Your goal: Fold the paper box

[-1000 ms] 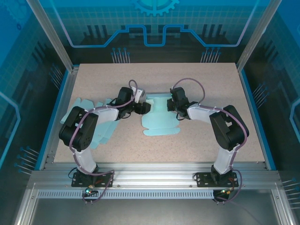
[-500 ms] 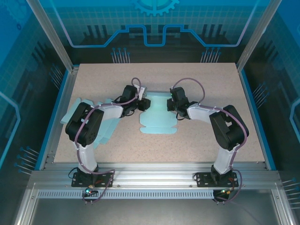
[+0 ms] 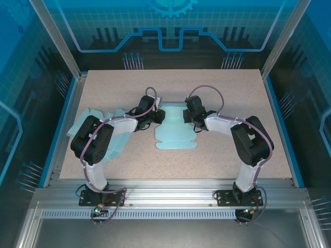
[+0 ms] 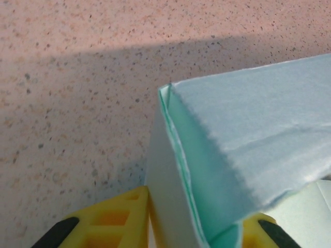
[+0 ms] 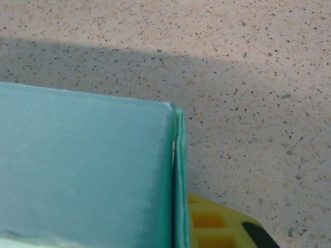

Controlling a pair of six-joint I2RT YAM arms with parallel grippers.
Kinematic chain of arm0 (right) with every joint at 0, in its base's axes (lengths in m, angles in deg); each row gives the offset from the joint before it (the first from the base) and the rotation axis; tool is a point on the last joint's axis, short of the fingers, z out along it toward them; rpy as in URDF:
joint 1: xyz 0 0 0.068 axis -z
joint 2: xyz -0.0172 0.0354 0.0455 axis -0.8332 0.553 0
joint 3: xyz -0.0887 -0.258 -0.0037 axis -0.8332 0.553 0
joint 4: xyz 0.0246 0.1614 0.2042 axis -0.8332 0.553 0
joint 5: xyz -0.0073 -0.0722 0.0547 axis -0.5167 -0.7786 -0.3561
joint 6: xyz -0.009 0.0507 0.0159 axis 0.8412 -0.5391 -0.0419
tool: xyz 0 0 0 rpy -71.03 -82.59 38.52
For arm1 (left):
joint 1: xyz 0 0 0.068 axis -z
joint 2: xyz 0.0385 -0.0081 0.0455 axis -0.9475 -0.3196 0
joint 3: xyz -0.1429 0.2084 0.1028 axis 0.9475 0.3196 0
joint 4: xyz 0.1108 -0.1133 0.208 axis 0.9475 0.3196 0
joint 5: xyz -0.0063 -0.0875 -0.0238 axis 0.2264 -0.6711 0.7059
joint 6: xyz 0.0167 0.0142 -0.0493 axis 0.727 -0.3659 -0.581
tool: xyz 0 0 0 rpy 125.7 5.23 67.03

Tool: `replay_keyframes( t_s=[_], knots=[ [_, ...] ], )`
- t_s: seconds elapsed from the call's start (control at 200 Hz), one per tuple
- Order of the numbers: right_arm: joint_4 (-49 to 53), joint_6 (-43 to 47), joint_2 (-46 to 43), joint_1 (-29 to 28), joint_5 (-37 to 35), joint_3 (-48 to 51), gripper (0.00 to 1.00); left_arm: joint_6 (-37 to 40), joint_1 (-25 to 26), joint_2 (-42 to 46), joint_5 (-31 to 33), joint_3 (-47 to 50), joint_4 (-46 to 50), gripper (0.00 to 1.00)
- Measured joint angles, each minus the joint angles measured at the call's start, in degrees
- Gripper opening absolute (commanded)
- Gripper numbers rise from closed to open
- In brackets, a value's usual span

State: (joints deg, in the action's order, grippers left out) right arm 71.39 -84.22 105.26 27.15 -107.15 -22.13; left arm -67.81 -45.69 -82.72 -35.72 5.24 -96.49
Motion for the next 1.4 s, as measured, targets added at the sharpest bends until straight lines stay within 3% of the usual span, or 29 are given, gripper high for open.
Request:
replay_keyframes(
  t_s=[0.23, 0.53, 0.91, 1.401],
  knots=[
    [2.71, 0.31, -0.09, -1.07, -1.27, -1.09, 0.18, -3.02, 0.0, 2.56, -0.66, 0.35, 5.62, 0.09],
    [7.8, 0.24, 1.29, -1.88, -2.75, -4.39, 0.15, -4.44, 0.24, 3.37, -1.03, 0.35, 8.98, 0.09],
    [21.49, -0.17, 10.19, -8.24, -22.43, -17.33, 0.19, -7.13, 0.48, 3.82, 0.7, 0.35, 9.57, 0.05],
    [34.71, -9.81, 16.11, -10.16, -32.54, -26.99, 0.06, -9.84, 1.25, 4.09, 1.09, 0.37, 9.27, 0.0]
  ],
)
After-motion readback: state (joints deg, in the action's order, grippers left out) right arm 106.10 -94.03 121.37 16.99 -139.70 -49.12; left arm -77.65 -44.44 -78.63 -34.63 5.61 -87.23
